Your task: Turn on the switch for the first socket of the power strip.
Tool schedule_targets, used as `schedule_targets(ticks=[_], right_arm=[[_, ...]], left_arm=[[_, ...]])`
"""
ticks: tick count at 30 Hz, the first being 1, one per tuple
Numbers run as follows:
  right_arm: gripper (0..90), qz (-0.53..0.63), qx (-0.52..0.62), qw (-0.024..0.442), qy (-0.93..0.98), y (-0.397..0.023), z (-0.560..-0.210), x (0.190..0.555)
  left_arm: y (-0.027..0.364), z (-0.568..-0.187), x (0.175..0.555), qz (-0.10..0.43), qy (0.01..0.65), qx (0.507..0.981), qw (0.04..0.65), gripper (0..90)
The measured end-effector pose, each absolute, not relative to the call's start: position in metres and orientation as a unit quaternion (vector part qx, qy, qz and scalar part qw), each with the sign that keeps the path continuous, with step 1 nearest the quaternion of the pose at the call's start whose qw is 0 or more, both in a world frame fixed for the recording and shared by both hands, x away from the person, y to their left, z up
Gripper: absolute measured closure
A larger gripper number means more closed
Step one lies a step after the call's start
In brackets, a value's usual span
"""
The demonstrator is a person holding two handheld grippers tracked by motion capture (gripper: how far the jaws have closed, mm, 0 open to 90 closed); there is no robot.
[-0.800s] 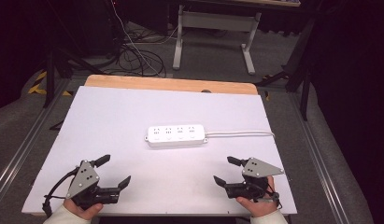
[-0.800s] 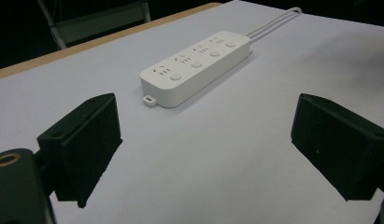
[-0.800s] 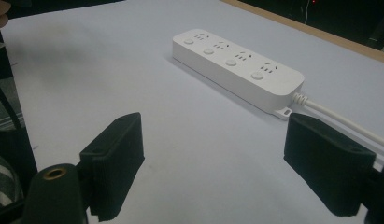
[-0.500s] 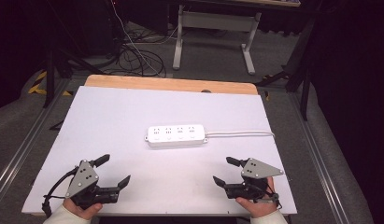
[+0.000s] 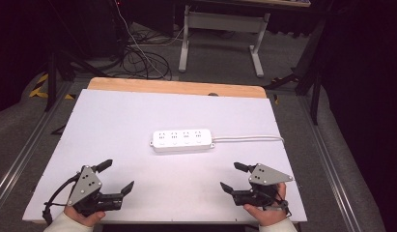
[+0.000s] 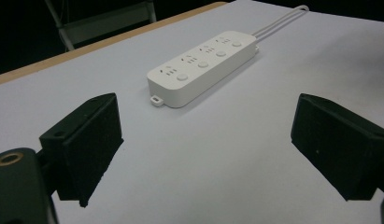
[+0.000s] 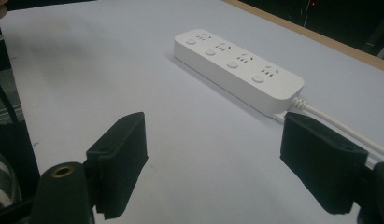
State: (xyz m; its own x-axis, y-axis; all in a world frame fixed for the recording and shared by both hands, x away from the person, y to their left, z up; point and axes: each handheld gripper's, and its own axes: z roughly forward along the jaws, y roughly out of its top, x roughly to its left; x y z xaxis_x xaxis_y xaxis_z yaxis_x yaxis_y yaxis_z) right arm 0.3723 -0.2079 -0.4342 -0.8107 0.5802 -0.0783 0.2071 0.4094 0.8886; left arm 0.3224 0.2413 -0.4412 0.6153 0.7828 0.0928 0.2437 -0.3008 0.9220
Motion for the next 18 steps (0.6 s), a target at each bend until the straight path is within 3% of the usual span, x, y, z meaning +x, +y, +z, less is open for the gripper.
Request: schedule_targets(ticks=[6,12,18], right_arm=[[29.1,0.484,0.243,0.182,0.821,-0.206,-0.429,0.375],[40.9,0.471,0.238,0.159,0.834,-0.201,-0.417,0.379],[44.7,0.466,0.244,0.147,0.837,-0.197,-0.407,0.387]], left_arm=[[0.241,-0.441,0.322,0.278,0.338,0.758,0.484,9.6],[0.240,-0.441,0.322,0.283,0.337,0.759,0.480,9.7],[0.239,-0.441,0.322,0.283,0.338,0.760,0.477,9.9]])
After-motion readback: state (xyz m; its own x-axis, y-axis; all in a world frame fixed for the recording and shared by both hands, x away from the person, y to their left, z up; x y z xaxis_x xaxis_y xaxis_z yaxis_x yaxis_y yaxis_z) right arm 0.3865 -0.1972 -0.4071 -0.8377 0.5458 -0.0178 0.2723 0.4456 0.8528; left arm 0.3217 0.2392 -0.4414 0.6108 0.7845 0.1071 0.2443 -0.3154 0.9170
